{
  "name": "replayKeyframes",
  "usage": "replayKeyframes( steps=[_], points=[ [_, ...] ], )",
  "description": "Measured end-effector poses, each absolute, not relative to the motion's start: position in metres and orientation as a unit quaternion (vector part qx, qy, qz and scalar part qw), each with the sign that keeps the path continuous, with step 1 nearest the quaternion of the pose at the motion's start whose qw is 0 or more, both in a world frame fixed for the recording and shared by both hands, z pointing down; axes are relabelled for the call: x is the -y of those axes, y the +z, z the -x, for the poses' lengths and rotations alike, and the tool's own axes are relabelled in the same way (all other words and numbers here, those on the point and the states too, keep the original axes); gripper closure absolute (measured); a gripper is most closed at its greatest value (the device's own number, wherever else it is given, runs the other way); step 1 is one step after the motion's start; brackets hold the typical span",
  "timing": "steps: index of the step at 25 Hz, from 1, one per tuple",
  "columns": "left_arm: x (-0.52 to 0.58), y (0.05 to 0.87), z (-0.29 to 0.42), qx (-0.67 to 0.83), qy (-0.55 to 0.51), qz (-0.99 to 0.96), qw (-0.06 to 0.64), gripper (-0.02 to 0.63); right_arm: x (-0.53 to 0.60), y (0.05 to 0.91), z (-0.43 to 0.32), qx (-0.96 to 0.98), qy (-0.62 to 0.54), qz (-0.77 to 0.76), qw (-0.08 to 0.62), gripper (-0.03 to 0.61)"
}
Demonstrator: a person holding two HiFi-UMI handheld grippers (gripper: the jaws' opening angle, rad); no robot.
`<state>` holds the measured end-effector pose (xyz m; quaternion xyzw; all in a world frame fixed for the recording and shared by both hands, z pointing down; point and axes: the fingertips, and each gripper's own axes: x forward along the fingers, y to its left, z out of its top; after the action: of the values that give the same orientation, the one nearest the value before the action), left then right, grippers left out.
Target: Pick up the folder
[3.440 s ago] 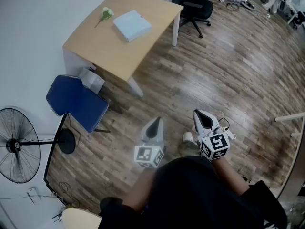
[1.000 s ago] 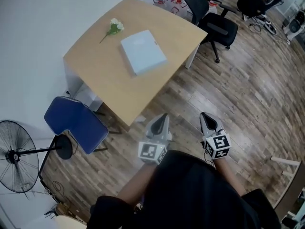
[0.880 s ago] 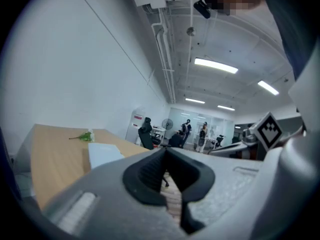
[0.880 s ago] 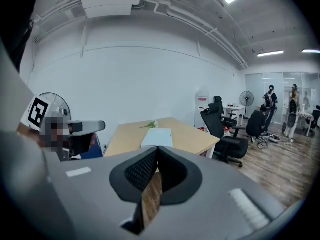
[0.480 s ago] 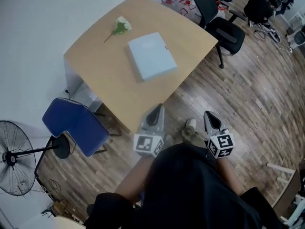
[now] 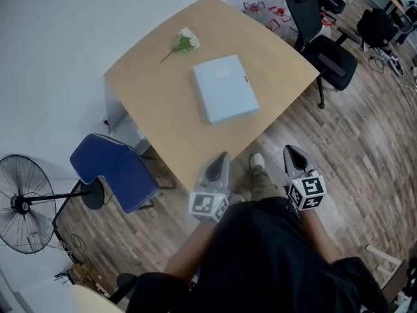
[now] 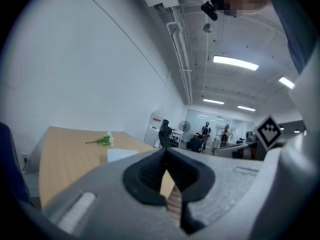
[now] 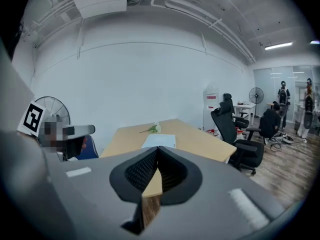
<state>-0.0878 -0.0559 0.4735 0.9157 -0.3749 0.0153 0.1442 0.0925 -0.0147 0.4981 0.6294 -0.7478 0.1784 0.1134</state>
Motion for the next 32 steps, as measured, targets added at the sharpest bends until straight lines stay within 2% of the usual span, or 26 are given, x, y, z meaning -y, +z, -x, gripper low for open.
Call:
replayKeyframes(
  steps=[5,14,19,24,29,32],
  points=[
    [0.109,0.466,0.068,0.412,0.021,-0.9,0.144,0.612,0.09,0.485,-0.123,0.774,0.167,-0.603,0.104,0.578],
    [0.208,0.475,0.06,0.497,0.043,-0.852,0.157,0.611,0.181,0.518,-0.164,0.805,0.2,-0.544,0.123,0.578],
    [0.246,0.484,0.042,0.521,0.056,-0.838,0.157,0.611,0.221,0.55,-0.182,0.827,0.198,-0.5,0.163,0.578],
    [0.272,0.515,0.033,0.545,0.07,-0.813,0.194,0.611,0.268,0.582,-0.186,0.843,0.2,-0.463,0.188,0.578],
    [0.286,0.557,0.024,0.517,0.075,-0.805,0.281,0.611,0.304,0.614,-0.175,0.858,0.214,-0.432,0.181,0.578],
    [0.291,0.576,0.034,0.519,0.08,-0.8,0.291,0.611,0.309,0.633,-0.159,0.855,0.238,-0.415,0.199,0.578]
  ],
)
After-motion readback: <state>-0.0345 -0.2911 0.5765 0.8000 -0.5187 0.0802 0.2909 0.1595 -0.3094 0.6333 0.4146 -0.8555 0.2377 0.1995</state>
